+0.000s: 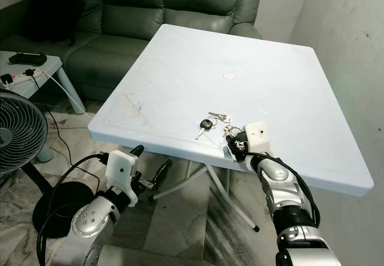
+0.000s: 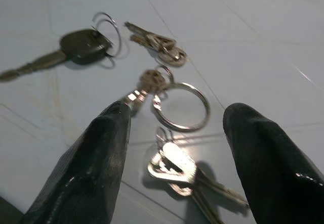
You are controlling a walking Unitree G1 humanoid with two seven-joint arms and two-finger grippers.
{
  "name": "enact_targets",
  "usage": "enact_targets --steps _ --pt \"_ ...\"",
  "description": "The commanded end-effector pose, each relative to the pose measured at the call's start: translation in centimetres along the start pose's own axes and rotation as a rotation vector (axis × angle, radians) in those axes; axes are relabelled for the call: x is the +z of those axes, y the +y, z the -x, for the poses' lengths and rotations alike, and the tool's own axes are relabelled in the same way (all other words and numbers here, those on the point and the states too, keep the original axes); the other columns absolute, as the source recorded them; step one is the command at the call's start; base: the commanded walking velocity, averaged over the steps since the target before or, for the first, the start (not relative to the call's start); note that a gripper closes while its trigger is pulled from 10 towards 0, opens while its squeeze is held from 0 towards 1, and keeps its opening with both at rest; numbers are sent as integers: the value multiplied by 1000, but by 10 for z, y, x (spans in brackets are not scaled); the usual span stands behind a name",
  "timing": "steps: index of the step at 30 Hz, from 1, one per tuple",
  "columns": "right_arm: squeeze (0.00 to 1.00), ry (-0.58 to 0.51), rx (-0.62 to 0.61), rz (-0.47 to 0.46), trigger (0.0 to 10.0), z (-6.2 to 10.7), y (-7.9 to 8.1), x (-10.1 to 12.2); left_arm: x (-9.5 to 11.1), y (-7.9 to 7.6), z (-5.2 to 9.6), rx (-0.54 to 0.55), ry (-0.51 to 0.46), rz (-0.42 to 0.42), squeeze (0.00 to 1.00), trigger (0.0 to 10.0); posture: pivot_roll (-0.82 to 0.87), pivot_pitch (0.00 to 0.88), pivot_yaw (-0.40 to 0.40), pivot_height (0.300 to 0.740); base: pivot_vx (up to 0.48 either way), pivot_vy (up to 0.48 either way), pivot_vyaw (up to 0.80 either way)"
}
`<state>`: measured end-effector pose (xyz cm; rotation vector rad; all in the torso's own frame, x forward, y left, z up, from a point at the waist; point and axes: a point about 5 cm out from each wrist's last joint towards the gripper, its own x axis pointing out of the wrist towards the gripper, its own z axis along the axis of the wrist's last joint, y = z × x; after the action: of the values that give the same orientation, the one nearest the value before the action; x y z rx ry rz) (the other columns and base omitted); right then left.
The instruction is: Hang keys on a hook
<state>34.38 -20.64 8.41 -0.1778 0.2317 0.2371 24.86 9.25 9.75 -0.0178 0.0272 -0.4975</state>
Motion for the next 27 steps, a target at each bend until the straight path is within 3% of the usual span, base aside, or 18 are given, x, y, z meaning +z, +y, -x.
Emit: enact_targets --steps 1,2,3,4,6,7,9,10,11,12,14,17,18,20,21,24,25,27 --pt "0 -8 4 4 10000 0 -5 4 4 0 -1 7 -9 -5 0 10000 -2 55 -59 740 0 0 0" --pt "0 -8 7 12 10000 0 -6 4 4 0 -1 8 -10 -5 0 10000 -2 55 -59 740 0 0 0" --pt "0 -8 5 11 7882 1 -7 3 5 1 -1 9 -10 -5 0 10000 -2 55 -59 740 0 0 0" --pt "0 -7 3 8 7882 1 -8 3 5 1 -2 9 -11 -4 0 10000 -2 55 -59 740 0 0 0" --pt "0 -4 3 7 4784 1 -9 3 5 1 -2 10 -11 -5 0 10000 -3 55 -59 740 0 0 0" --pt "0 -1 3 14 3882 1 -9 2 5 1 -2 11 -12 -5 0 10000 -4 58 -60 740 0 0 0" --pt "0 1 3 20 3882 1 -10 2 5 1 -2 11 -13 -4 0 10000 -4 58 -60 740 0 0 0" --pt "0 0 -1 27 1608 1 -11 3 6 1 -3 11 -15 -2 0 10000 -5 57 -59 740 0 0 0" --pt "0 0 -1 27 1608 1 -11 3 6 1 -3 11 -15 -2 0 10000 -5 57 -59 740 0 0 0" --pt "0 1 -5 27 627 1 -12 2 6 1 -3 12 -16 -1 0 10000 -5 56 -60 740 0 0 0" --pt "0 6 -5 28 0 1 -12 2 6 1 -3 14 -17 -1 0 10000 -5 56 -60 740 0 0 0" --pt "0 8 -1 28 0 1 -12 1 6 1 -3 17 -18 -1 0 10000 -4 55 -60 740 0 0 0" --pt "0 11 2 31 980 2 -12 1 6 2 -3 19 -19 -1 0 10000 -4 55 -60 740 0 0 0" --pt "0 18 6 26 1333 1 -12 0 6 2 -3 20 -19 0 0 10000 -4 55 -61 740 0 0 0" --pt "0 23 7 27 7098 1 -12 0 6 2 -3 20 -20 1 0 10000 -4 55 -61 740 0 0 0" --pt "0 22 9 28 7922 1 -12 0 6 2 -3 21 -19 2 0 10000 -4 56 -60 740 0 0 0" --pt "0 23 16 26 10000 1 -12 0 6 2 -3 21 -19 2 0 10000 -4 56 -60 740 0 0 0" --pt "0 30 33 18 10000 1 -10 -1 6 2 -3 22 -20 3 0 10000 -4 55 -62 740 0 0 0"
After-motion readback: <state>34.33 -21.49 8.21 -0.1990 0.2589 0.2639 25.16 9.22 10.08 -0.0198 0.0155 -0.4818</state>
